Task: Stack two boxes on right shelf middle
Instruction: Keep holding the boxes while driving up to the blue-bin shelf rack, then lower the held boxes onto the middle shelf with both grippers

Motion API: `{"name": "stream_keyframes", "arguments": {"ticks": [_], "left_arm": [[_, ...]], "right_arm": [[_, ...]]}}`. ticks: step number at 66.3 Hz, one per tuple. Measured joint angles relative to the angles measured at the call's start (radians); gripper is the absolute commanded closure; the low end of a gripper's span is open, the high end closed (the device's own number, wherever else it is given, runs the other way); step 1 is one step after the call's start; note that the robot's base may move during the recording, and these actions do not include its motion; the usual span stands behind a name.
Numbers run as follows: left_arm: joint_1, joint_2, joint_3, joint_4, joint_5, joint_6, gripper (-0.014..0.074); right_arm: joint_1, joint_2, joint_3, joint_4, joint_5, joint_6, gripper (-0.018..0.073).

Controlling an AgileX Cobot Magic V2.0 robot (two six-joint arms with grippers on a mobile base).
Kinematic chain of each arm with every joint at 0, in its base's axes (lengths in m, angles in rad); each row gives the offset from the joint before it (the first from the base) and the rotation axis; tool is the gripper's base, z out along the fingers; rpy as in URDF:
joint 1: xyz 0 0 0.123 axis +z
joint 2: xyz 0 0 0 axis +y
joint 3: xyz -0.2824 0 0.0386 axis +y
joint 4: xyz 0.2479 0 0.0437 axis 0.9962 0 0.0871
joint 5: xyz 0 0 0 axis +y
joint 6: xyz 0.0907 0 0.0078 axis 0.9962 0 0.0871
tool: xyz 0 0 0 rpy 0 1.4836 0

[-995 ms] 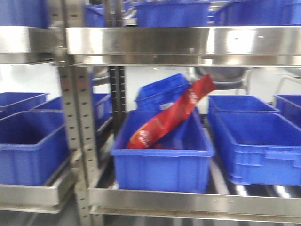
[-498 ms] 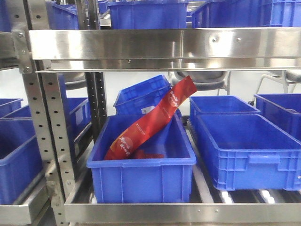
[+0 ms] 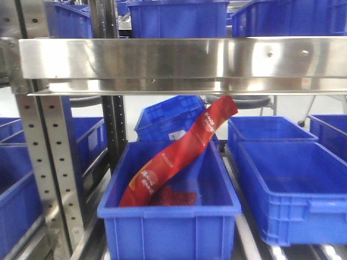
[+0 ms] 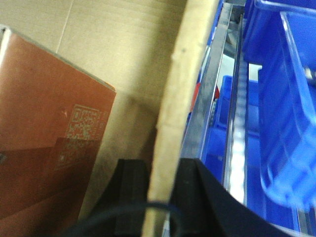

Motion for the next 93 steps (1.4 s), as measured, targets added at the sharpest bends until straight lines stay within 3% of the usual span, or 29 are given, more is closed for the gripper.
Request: {"name": "stream_keyframes", "arguments": {"ticks": [93], "left_arm": [[0.000,0.000,0.000,0.000,-0.002,0.000,0.0708]], "right_arm": [[0.000,0.000,0.000,0.000,0.000,0.000,0.0713]]}}
